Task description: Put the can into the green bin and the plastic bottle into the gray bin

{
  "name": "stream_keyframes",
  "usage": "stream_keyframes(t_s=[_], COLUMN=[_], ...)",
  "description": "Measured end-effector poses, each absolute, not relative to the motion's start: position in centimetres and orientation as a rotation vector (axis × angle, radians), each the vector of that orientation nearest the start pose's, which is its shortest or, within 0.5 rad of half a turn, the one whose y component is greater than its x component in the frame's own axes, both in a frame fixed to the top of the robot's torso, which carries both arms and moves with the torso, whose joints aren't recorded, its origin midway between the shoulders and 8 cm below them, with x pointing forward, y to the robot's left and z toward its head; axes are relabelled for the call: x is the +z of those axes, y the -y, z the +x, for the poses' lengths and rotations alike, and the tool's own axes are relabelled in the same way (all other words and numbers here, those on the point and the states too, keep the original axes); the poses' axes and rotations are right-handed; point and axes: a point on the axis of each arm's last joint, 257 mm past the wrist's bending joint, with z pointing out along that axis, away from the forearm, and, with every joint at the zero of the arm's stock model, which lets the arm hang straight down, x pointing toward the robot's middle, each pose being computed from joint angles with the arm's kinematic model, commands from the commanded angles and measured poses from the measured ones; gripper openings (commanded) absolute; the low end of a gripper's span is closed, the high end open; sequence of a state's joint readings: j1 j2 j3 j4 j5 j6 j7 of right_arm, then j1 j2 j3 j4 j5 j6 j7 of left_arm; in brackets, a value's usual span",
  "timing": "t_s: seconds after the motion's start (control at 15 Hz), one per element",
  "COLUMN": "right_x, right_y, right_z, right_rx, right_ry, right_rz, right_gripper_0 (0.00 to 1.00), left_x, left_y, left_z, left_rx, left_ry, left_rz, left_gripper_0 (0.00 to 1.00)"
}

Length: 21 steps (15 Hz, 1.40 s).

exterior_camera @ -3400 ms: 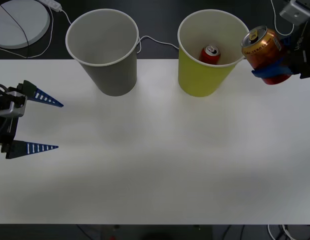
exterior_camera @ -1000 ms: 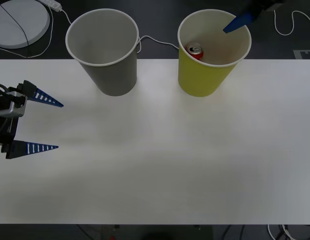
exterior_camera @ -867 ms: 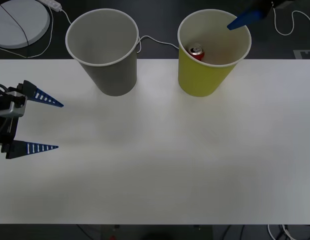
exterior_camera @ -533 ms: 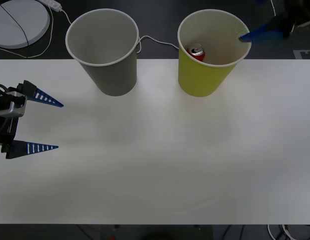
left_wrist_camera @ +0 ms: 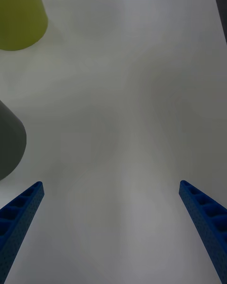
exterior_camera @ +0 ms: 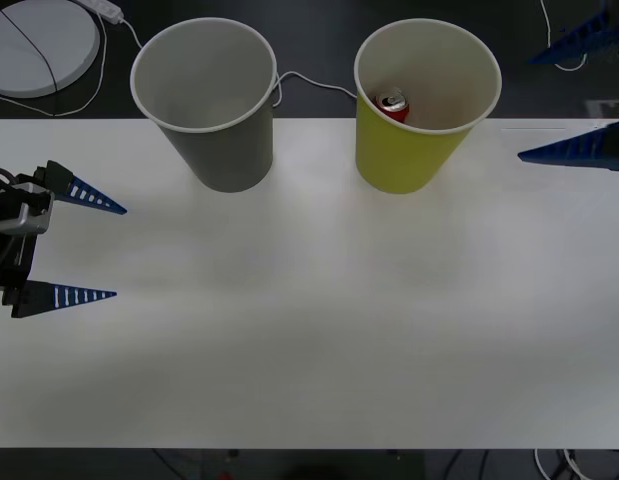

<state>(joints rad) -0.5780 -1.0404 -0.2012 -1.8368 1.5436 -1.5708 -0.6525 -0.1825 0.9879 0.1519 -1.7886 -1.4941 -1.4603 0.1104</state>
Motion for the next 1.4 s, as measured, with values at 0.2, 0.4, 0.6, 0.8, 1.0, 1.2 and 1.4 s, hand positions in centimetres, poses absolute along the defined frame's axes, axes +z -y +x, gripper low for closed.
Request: stream_keyframes(t_s=[0.2,0.4,0.6,0.8,1.0,1.2,1.4], right_x=[-1.0,-3.6,-5.8,-7.4,-9.1,-11.2,-13.1], right_y=[25.7,27.4,29.0,29.9,30.6,31.3,31.5], right_z=[42.9,41.3,40.0,39.2,38.6,38.0,37.0], right_rx=[0.133,0.143,0.155,0.150,0.156,0.170,0.186], right_ry=[-1.595,-1.553,-1.532,-1.498,-1.480,-1.465,-1.440], right_rz=[-1.618,-1.671,-1.684,-1.684,-1.689,-1.700,-1.716], right_gripper_0=[1.00,1.00,1.00,1.00,1.00,1.00,1.00], left_x=[-15.1,-15.1,-15.1,-15.1,-15.1,-15.1,-15.1], left_y=[-27.2,-27.2,-27.2,-27.2,-27.2,-27.2,-27.2], left_z=[39.5,39.5,39.5,39.5,39.5,39.5,39.5], left_rx=[-0.223,-0.223,-0.223,-0.223,-0.223,-0.223,-0.223], left_ry=[-1.531,-1.531,-1.531,-1.531,-1.531,-1.531,-1.531], left_rz=[1.799,1.799,1.799,1.799,1.799,1.799,1.799], left_gripper_0=[1.00,1.00,1.00,1.00,1.00,1.00,1.00])
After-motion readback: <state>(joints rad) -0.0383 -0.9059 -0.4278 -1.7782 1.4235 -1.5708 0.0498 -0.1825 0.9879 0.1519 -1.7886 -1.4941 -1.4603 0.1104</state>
